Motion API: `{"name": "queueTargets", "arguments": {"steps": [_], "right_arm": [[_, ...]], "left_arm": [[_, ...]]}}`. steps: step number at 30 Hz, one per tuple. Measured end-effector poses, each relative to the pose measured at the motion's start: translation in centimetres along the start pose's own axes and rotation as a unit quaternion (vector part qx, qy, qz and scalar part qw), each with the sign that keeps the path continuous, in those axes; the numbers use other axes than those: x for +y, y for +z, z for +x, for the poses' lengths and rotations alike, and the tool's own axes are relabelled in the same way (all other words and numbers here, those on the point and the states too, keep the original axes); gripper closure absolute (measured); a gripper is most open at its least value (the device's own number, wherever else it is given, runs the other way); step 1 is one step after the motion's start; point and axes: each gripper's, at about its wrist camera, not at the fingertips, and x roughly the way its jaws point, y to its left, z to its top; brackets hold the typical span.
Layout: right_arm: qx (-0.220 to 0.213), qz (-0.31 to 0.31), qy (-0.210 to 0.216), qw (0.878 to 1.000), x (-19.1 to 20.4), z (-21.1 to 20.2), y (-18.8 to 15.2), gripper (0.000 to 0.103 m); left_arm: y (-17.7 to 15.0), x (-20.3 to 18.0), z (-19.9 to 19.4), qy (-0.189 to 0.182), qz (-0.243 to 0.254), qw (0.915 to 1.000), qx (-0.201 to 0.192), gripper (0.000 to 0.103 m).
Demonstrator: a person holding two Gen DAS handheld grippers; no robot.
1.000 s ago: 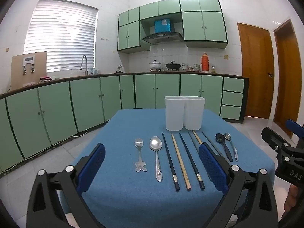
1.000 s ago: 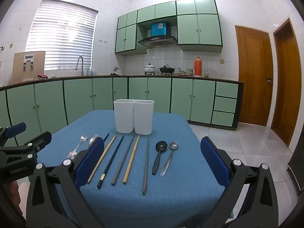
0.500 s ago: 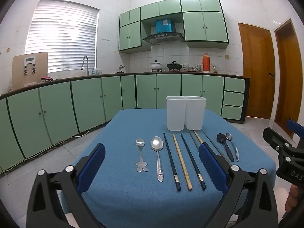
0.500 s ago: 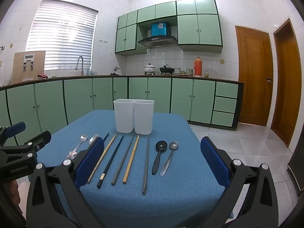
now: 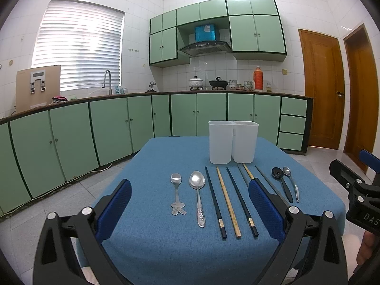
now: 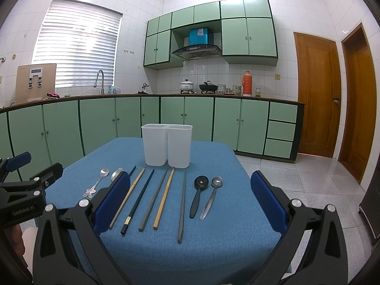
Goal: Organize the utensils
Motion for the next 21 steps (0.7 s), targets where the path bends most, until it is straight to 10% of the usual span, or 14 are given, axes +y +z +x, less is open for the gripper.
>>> {"name": "queueTargets", "arguments": {"steps": [21], "right_arm": [[0.000, 0.000, 0.000, 1.000, -0.02, 0.03, -0.02, 0.005]], "left_arm": [[-0.05, 0.02, -0.02, 0.000, 0.001, 1.0000, -0.001, 0.006]]}}
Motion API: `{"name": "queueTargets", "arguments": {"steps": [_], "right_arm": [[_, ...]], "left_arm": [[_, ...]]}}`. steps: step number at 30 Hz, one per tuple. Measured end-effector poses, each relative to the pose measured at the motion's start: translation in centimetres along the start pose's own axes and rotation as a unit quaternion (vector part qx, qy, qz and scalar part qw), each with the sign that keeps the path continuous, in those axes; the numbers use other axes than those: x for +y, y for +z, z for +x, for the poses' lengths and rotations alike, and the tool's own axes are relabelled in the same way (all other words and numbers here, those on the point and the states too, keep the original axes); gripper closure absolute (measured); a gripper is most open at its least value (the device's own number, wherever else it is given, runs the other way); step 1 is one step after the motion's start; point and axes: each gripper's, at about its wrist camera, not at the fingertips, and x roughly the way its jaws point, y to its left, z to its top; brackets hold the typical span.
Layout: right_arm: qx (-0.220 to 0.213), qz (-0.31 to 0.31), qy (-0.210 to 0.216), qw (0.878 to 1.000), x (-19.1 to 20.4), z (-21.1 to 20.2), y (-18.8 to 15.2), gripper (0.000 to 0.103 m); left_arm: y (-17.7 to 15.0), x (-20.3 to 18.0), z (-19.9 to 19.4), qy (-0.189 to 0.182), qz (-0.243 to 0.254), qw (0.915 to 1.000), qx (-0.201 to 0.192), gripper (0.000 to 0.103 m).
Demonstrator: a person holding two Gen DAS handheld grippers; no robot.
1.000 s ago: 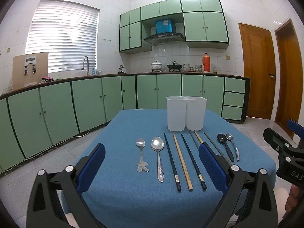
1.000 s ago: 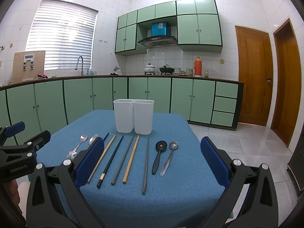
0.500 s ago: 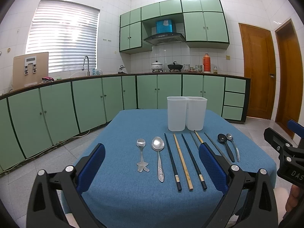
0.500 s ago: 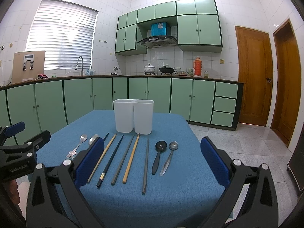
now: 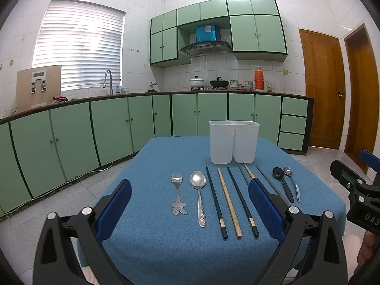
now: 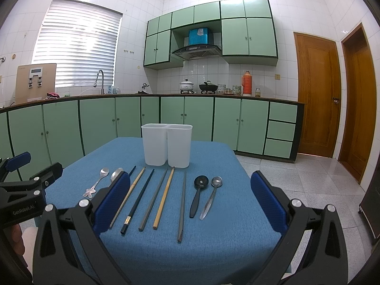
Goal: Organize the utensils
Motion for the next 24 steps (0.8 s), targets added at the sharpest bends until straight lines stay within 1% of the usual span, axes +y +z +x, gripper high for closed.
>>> {"name": "queueTargets", "arguments": {"steps": [24], "right_arm": [[0.000, 0.000, 0.000, 1.000, 0.19, 0.17, 0.06, 0.005]], "left_arm": [[0.03, -0.08, -0.06, 0.000, 0.001, 1.0000, -0.001, 0.006]]}}
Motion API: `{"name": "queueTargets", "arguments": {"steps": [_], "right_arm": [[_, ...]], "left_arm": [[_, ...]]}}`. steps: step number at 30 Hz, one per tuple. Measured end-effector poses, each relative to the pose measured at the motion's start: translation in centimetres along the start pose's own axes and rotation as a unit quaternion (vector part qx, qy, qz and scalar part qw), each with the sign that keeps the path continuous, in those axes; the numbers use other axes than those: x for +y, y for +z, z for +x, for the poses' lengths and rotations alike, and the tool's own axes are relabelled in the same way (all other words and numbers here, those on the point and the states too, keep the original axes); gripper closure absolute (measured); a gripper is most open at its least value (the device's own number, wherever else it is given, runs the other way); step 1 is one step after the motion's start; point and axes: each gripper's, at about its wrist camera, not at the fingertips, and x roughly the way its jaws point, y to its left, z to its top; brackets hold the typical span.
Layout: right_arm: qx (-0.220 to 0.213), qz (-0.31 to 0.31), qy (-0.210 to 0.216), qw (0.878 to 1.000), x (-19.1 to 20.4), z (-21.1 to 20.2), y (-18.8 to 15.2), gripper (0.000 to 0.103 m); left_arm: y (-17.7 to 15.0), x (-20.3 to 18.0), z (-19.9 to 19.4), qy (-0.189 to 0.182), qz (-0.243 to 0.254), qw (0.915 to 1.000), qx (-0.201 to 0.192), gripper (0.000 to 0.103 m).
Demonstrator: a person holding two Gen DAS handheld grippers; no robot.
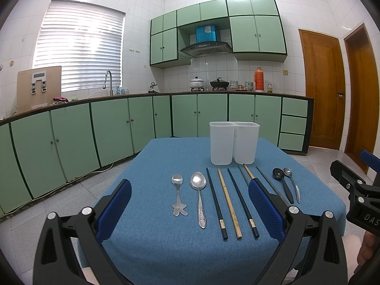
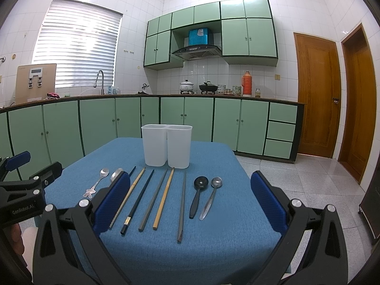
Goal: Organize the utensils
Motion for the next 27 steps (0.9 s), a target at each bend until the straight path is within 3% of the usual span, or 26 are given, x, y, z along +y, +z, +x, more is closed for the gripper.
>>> {"name": "queueTargets", "arguments": {"steps": [15, 27], "right_arm": [[0.009, -0.003, -0.004, 1.000, 0.1, 0.9, 0.0, 0.005], [0.058, -0.001, -0.067, 0.996, -2.2, 6.4, 0.0, 0.005]], "left_arm": [[0.3, 1.0, 0.8, 0.000, -0.001, 1.0000, 0.009, 0.006], [1.2, 5.0, 8.5, 0.050, -0.008, 0.9946, 0.091, 0.006]]}}
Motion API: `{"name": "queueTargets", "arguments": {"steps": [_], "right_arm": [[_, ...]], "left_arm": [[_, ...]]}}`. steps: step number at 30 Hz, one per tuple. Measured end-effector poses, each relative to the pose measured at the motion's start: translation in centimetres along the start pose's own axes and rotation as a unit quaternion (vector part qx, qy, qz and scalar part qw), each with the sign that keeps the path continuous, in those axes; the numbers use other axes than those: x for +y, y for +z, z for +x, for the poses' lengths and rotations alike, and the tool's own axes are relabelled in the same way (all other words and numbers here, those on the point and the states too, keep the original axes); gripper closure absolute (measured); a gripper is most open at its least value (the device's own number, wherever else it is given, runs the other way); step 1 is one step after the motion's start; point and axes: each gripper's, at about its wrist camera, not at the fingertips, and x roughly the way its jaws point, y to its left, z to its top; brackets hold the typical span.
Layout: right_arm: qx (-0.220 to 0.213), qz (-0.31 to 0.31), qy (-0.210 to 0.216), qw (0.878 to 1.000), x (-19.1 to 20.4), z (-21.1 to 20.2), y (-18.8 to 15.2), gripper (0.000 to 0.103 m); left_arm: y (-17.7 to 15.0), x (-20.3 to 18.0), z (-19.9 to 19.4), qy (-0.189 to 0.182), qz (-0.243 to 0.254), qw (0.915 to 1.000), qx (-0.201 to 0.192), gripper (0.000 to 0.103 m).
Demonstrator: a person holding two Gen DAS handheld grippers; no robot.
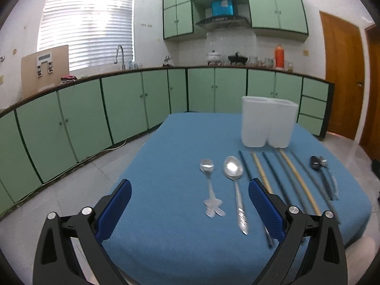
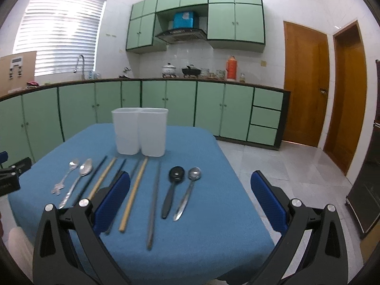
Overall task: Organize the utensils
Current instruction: 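Grasp the small decorated spoon with the left tool while the right tool grasps the silver spoon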
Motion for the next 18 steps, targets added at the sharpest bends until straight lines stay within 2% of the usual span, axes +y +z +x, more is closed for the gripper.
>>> {"name": "queueTargets", "arguments": {"steps": [4, 9, 13, 18], "right_arm": [[0.016, -0.007, -0.015, 1.000, -0.2, 2.5, 0.9, 0.005], [0.045, -0.016, -0.022, 0.999, 0.0, 5.9, 1.7, 0.006], [0.060, -0.024, -0.029, 0.997, -0.1, 8.0, 1.9, 0.006], [0.078, -0.021, -0.031, 0.996, -0.6, 10.3, 1.7, 0.007]], "left_arm": [[1.2, -0.3, 3.5, 0.017, 0.023, 0.9993, 0.026, 0.006], [1.9, -1.3, 8.8, 0.011, 0.037, 0.9961, 0.079, 0.007], [2.3, -1.7, 13.1, 0.013, 0.037, 0.9909, 0.129, 0.008], [2.9, -1.8, 16.6, 0.014, 0.037, 0.9845, 0.171, 0.015]]}}
